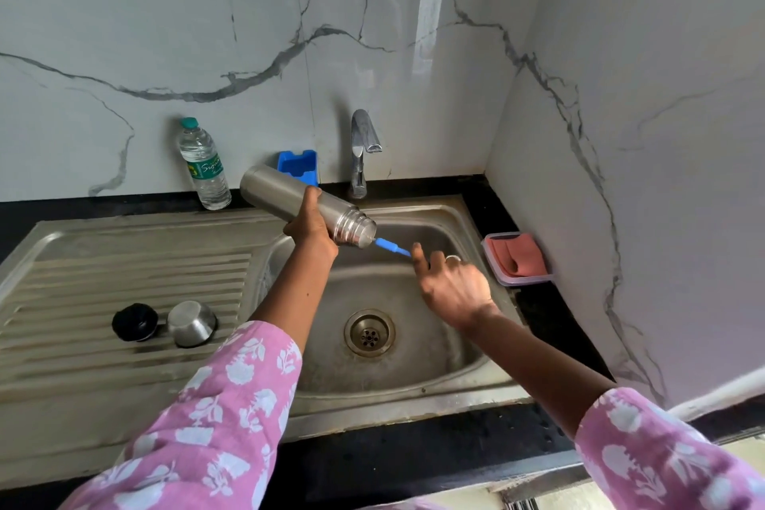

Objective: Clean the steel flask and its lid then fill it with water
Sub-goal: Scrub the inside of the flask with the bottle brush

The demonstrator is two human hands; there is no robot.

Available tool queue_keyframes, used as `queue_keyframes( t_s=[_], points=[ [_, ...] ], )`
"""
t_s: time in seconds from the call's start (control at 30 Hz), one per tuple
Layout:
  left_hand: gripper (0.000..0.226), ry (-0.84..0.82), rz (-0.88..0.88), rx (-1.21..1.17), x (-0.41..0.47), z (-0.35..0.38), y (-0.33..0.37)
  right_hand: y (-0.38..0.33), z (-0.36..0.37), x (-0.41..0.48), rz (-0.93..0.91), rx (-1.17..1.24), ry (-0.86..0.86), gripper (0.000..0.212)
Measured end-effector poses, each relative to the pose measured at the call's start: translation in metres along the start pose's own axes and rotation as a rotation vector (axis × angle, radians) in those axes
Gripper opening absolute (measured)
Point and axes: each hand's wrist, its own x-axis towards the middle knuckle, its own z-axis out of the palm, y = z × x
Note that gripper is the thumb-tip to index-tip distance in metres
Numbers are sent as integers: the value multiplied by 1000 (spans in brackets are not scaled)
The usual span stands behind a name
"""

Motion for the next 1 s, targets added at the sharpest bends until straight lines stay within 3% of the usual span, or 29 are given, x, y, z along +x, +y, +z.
queue_keyframes(
  t_s=[0.13, 0.3, 0.4, 0.47, 0.5, 0.6, 0.7, 0.73, 0.77, 0.9, 0.97, 1.0],
  points=[
    [64, 62, 95, 1, 2, -2, -4, -23, -8, 1, 258, 646, -355, 26],
    [58, 5, 108, -68, 2, -11, -4, -8, -33, 9, 771, 1952, -703, 17],
    [62, -51, 113, -88, 4, -13, -3, -3, -39, 10, 871, 2303, -877, 25],
    [68, -80, 129, -92, 2, -13, -3, -10, -37, 5, 849, 2223, -841, 26],
    [71, -89, 129, -89, 2, -14, -3, -15, -34, 4, 814, 2071, -763, 25],
    [65, -81, 82, -77, 5, -18, -5, -24, -21, -1, 598, 1331, -506, 23],
    [60, -79, -1, -53, 7, -18, -9, -16, -6, -10, 189, 412, -276, 32],
    [59, -79, -17, -36, 6, -17, -10, -11, 4, -13, 50, 180, -197, 40],
    [59, -77, -30, -20, 5, -16, -11, -5, 4, -16, 36, 53, -210, 43],
    [66, -31, -32, -11, 4, -10, -10, 3, 9, -9, 7, -82, -87, 42],
    [67, 8, 4, -18, 6, -9, -10, -2, 5, -4, -10, 71, -140, 45],
    [66, 25, 31, -19, 7, -8, -11, -8, 1, -5, 51, 223, -258, 44]
  ],
)
